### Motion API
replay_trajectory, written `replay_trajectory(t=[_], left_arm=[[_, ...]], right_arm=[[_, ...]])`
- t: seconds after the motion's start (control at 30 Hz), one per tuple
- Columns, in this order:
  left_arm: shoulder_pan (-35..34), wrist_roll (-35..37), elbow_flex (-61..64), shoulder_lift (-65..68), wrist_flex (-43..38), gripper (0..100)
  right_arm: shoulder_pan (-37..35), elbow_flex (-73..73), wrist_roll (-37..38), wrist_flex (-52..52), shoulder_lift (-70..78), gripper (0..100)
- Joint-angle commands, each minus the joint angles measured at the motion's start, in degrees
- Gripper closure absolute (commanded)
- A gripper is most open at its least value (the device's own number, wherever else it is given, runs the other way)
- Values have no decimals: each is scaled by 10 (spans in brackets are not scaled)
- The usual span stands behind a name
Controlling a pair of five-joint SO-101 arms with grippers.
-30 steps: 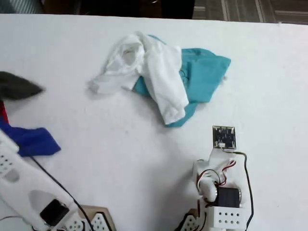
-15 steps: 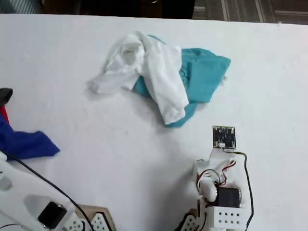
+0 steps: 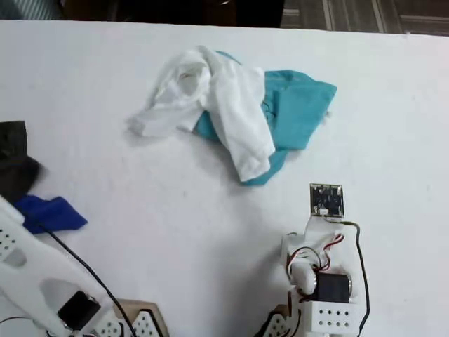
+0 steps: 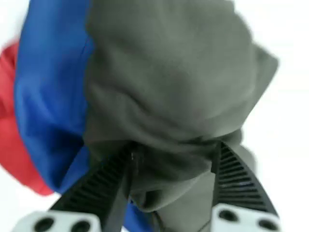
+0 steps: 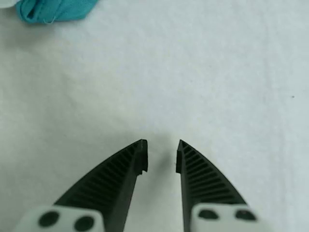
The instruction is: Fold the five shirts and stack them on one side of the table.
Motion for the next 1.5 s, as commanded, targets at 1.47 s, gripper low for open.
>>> replay_trajectory(t=[1.47], left_arm=[[540,121,-165,249,-66,1000]], right_arm=[[5,5,-4,-163,2,892]])
